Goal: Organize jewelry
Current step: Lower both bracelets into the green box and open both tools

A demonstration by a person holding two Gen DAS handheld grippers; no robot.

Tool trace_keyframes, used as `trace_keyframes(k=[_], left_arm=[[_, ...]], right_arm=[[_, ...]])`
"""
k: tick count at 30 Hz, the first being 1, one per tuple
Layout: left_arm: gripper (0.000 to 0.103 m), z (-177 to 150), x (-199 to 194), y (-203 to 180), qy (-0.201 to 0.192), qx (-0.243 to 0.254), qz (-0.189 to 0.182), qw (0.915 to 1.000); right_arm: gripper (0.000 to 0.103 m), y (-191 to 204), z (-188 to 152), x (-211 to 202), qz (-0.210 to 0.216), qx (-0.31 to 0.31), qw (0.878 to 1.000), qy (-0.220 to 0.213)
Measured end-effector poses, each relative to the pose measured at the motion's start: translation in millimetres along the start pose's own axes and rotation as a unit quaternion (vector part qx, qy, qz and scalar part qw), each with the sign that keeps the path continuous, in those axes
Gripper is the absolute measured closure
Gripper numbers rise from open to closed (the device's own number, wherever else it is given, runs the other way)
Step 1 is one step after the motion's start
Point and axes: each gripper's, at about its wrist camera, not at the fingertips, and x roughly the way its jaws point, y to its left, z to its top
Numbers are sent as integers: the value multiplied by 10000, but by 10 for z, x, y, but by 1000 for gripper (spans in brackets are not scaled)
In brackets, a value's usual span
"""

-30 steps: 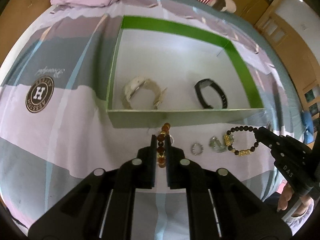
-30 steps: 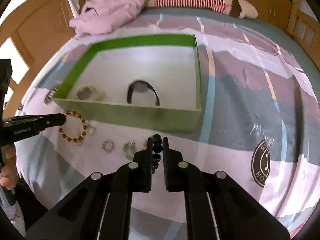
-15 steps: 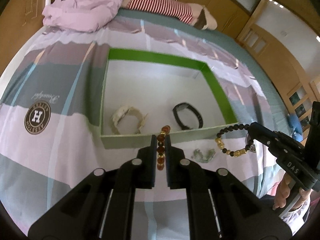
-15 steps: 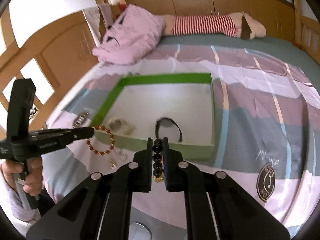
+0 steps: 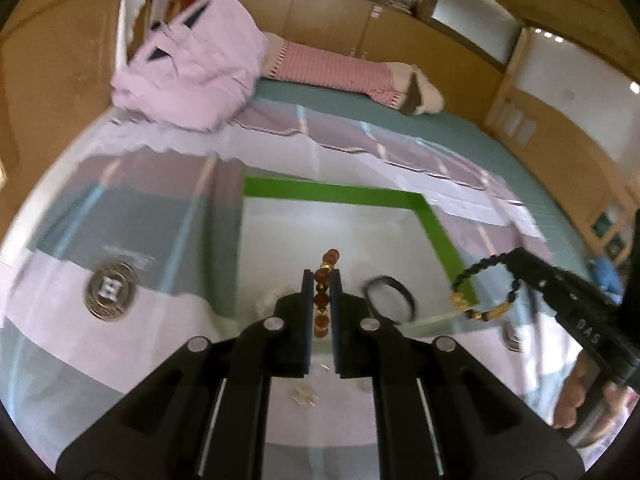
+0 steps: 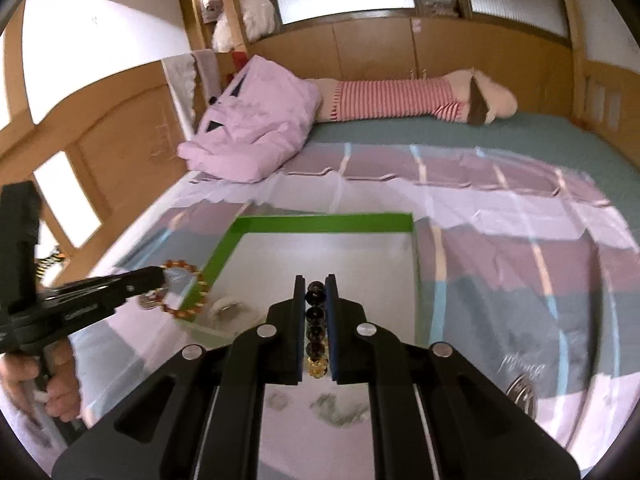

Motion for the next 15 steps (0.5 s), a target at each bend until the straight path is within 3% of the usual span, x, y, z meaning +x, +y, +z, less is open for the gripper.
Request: trace_keyframes(k=[3, 15], left_arm=[[96, 50, 113, -21, -16, 33, 163, 9999], [96, 93, 472, 43, 306, -209, 98, 9993]], right_arm=[[94, 7, 22, 176, -109, -33, 9999, 57], [92, -53, 27, 586, -223, 20, 9986, 477]])
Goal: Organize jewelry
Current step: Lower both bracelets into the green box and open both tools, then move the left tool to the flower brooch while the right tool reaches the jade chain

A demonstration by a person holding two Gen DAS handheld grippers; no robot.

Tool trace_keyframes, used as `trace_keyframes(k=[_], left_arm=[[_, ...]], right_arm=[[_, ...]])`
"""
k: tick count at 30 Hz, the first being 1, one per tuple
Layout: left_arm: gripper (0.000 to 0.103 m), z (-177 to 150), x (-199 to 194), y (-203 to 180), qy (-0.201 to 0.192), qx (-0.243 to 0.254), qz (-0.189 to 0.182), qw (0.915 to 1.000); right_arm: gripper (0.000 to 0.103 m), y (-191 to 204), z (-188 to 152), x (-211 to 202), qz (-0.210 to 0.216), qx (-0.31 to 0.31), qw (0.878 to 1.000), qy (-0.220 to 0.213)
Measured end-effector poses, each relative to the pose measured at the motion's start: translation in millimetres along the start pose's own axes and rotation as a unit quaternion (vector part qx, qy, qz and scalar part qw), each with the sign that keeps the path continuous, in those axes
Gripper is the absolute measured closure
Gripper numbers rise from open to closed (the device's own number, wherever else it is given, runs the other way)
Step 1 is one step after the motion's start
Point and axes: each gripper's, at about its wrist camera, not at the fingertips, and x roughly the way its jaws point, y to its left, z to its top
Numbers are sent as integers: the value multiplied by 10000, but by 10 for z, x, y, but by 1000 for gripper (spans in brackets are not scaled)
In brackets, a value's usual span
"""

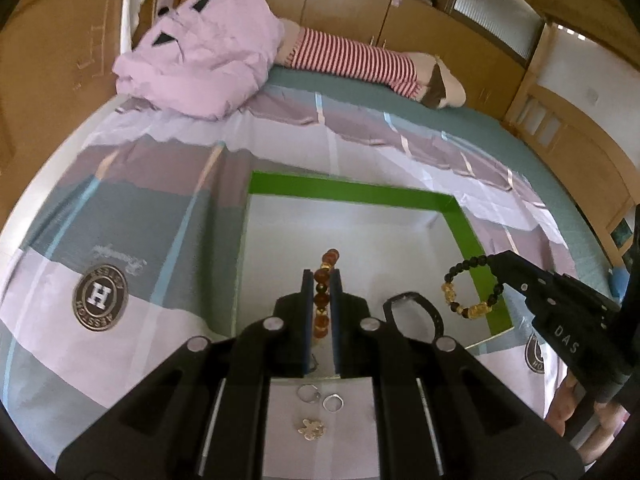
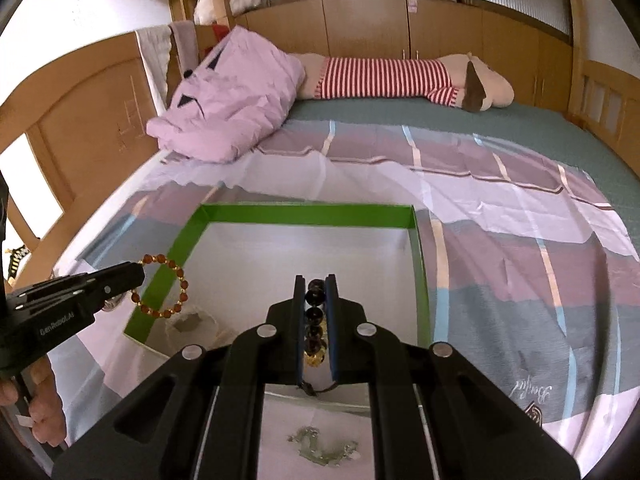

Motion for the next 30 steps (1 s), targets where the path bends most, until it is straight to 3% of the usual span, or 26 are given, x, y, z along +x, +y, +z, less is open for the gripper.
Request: trace_keyframes(k=[3, 4, 8, 12, 16, 25, 30], left_arm=[[92, -25, 49, 11, 111, -29, -10, 9999], [91, -30, 40, 3, 119, 1, 2, 9999], [90, -92, -70, -55, 185, 207, -24, 9996], [90, -296, -154, -133, 473, 558, -138, 9972], [90, -552, 6, -150, 971, 713, -209, 9925], [90, -802, 514, -44, 1792, 475, 230, 9824], [89, -947, 630, -126, 2131, 591, 124, 9752]], right_arm=[[62, -10, 2, -85, 11, 84, 9999, -134], [60, -17, 6, -132, 34, 112, 9998, -189], [60, -58, -34, -270, 390, 218, 9990, 6], [60, -70, -230, -328, 714, 129, 9961, 494], [71, -83, -440, -151, 940, 127, 9895, 1090], [75, -149, -746, 203, 160, -54, 9832, 1818], [75, -115, -915, 435, 80, -143, 9714, 2368]])
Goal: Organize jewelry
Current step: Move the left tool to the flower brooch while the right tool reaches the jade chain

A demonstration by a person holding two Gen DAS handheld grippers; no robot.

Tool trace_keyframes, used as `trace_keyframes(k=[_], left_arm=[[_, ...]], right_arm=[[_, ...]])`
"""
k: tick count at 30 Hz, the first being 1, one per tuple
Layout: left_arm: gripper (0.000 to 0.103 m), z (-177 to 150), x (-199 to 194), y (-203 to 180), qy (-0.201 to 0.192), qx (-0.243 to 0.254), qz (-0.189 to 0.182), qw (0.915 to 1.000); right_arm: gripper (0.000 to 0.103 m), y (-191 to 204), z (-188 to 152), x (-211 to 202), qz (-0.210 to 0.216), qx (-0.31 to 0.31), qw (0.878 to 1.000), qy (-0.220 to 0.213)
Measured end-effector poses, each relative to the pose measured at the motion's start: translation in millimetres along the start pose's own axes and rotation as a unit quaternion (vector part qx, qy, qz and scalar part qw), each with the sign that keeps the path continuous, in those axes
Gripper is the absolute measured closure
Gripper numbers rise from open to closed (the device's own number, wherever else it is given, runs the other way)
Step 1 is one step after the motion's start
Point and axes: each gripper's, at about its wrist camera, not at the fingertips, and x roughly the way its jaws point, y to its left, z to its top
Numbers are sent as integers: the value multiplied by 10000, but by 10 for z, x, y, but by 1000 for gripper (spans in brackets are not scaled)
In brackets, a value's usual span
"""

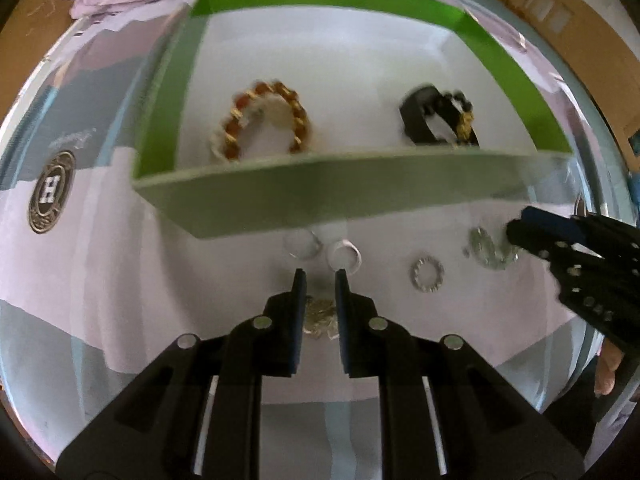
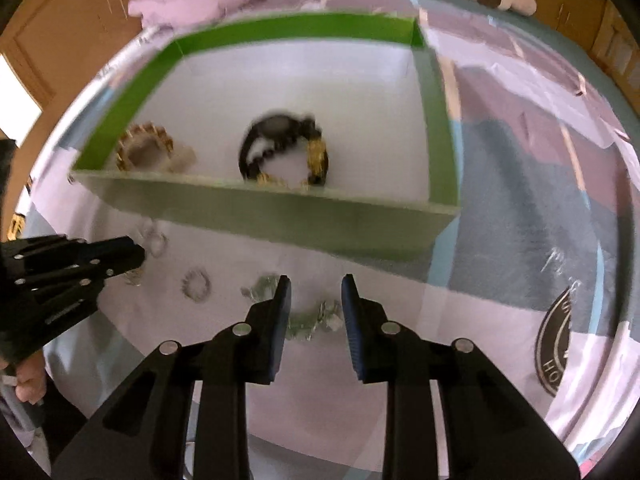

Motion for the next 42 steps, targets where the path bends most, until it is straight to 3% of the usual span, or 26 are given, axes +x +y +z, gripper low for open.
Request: trace_keyframes(k=[3, 5, 7, 10, 14, 17, 19, 23, 27, 31, 39, 41, 42], left_arm=[[88, -52, -3, -78, 122, 134, -402, 9990], [82, -57, -109, -90, 14, 185, -711, 9973], [75, -34, -208, -40, -164, 121, -676, 9975], [75, 14, -284, 83, -371, -98, -436, 9983], [75, 58, -211, 181, -363, -386, -98, 9985], [75, 75, -152, 171, -300, -403, -85, 9987], [75, 66, -149, 147, -300, -364, -49, 9989], [75, 92, -161, 147, -306, -334, -80, 9989], [73, 42, -211, 178, -185, -272, -310, 9990], [67, -41, -237, 111, -50, -119, -506, 9986], [64, -146, -161, -123, 77, 255, -348, 9990], [63, -171, -128, -158, 127, 331, -261, 9990], [62, -178, -116, -167, 146, 352, -227, 9990]], right_arm=[[75, 37, -53, 5, 796, -22, 9960, 411], [75, 23, -45, -129, 1219, 36, 9922, 239], [75, -64, -9, -284, 1339, 196, 9908, -65], [75, -151, 4, -323, 999, 357, 9942, -198], [75, 2, -62, -189, 573, -10, 9984, 20], [75, 143, -113, -65, 410, -323, 9984, 233], [75, 185, -147, -3, -41, -504, 9981, 340], [75, -12, -102, -147, -722, -326, 9969, -12], [75, -227, -93, -314, -143, -8, 9997, -184], [75, -268, -143, -346, -355, -53, 9991, -230], [75, -283, -178, -322, -332, 127, 9993, -149], [71, -263, -196, -302, -336, 123, 9993, -139], [64, -252, -172, -277, -338, 127, 9992, -144]])
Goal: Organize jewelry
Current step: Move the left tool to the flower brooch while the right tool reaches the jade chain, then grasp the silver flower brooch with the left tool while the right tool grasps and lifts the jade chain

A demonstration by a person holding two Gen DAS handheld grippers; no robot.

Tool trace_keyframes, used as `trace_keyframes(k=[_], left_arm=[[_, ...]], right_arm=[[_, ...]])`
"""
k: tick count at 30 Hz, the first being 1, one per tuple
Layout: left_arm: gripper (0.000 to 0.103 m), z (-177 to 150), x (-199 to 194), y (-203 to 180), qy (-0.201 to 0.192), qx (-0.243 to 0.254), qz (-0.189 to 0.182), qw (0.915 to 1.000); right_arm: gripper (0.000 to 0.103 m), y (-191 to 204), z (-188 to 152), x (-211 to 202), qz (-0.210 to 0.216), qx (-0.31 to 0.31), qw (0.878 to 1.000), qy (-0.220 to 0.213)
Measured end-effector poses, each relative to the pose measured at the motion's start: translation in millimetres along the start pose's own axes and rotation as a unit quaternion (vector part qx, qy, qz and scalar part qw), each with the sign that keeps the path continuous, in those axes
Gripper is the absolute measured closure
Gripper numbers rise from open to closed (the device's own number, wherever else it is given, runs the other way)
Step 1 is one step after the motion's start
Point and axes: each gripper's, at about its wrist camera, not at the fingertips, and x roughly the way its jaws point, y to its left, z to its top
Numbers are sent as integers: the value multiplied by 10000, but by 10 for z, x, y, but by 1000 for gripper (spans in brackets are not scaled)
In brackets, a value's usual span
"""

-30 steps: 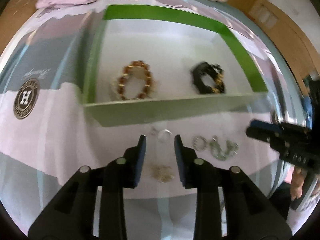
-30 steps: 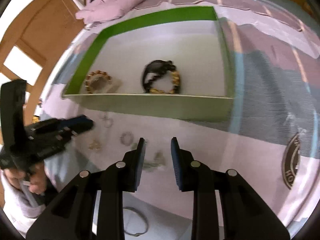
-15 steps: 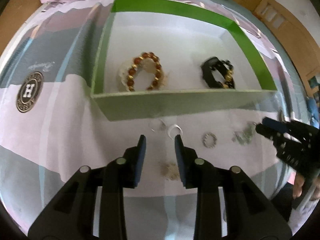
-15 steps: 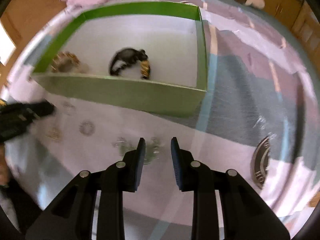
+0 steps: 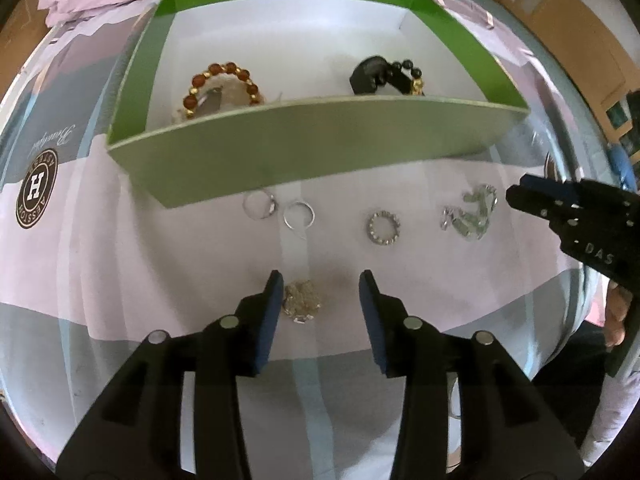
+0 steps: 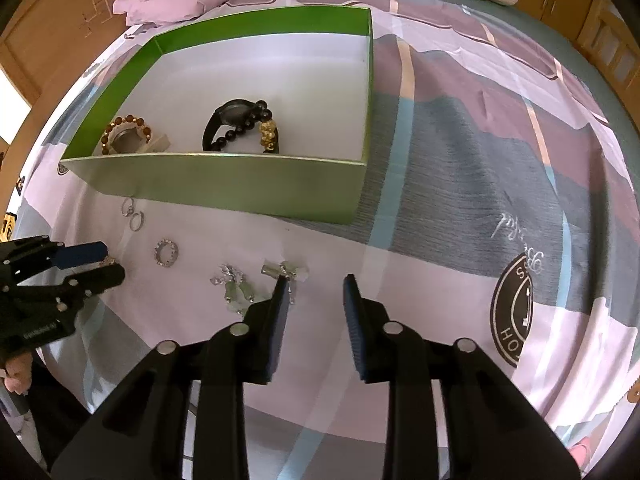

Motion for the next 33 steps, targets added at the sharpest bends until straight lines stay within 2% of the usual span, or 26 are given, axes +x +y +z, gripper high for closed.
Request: trace_keyframes(k=[1, 7, 17, 27, 33], left_arm=[[61, -8, 14, -6, 22, 23, 61, 10000], [58, -22, 44, -32, 40, 104, 195, 9997], [54, -44, 86, -95, 90, 248, 327, 9991], [52, -54, 87, -97, 105, 286, 364, 9989], [52, -55, 92, -110, 101, 344, 424, 9985]], right_arm=[[58, 10, 1, 2, 2, -4, 10000, -18], [43, 236, -32, 63, -20, -420, 9991, -44], [42, 444, -77, 226, -319, -819, 9961, 64], [42, 451, -99, 251, -372, -887, 9953, 83], [37, 481, -120, 258, -389, -917, 9950, 85]])
